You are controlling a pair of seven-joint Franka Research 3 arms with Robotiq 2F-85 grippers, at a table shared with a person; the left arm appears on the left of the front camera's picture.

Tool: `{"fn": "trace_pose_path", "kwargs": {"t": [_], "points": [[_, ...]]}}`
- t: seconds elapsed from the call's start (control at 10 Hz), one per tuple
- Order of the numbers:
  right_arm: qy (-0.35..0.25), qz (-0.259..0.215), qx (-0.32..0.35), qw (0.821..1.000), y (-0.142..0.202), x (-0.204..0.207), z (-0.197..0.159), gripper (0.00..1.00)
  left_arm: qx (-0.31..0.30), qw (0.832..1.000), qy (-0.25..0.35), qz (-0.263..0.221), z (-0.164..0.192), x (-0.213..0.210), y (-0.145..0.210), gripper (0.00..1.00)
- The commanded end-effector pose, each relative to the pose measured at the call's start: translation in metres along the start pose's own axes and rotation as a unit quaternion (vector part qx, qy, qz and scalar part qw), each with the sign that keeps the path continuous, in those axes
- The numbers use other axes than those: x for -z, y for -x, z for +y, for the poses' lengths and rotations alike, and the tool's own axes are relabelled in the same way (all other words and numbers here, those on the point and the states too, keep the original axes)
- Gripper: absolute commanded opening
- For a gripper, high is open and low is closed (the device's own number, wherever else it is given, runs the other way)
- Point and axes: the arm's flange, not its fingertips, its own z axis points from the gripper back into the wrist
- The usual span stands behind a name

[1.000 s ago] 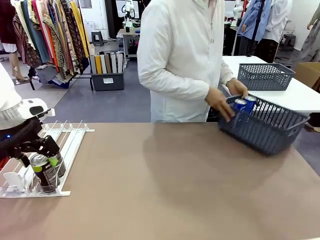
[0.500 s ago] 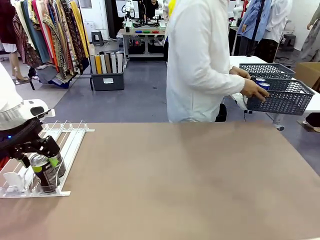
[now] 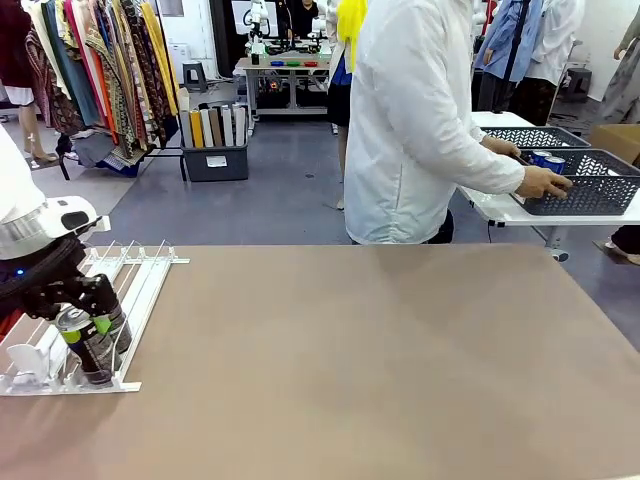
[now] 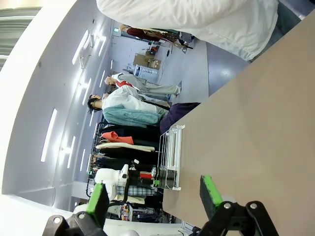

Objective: Retrieve and store the cans from the dispenser.
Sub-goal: Pick up one can from the Automatic Can Dispenser and place it in the middle of the table.

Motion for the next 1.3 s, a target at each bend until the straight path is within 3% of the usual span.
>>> {"fn": "trace_pose_path", "kwargs": {"t": [0.0,0.3,0.8,1.2], "points": [[-0.012,-0.006,-0.008,1.000,-0.004,0.001,0.002,1.00,-0.008,1.000,-0.004,-0.006,-0.003,0.004,0.000,0.00],[-0.012,-0.006,-0.008,1.000,-0.004,0.001,0.002,1.00,0.004,1.000,-0.018,-0.017,-0.006,-0.016,0.005,0.00],[-0.012,-0.006,-0.008,1.000,-0.004,0.001,0.002,1.00,0.046,0.998,0.007,-0.038,-0.026,-0.134,0.018,0.00],[-0.012,-0.006,-0.008,1.000,-0.004,0.001,0.002,1.00,0.045,0.988,0.014,-0.145,-0.021,-0.205,0.031,0.00]]}}
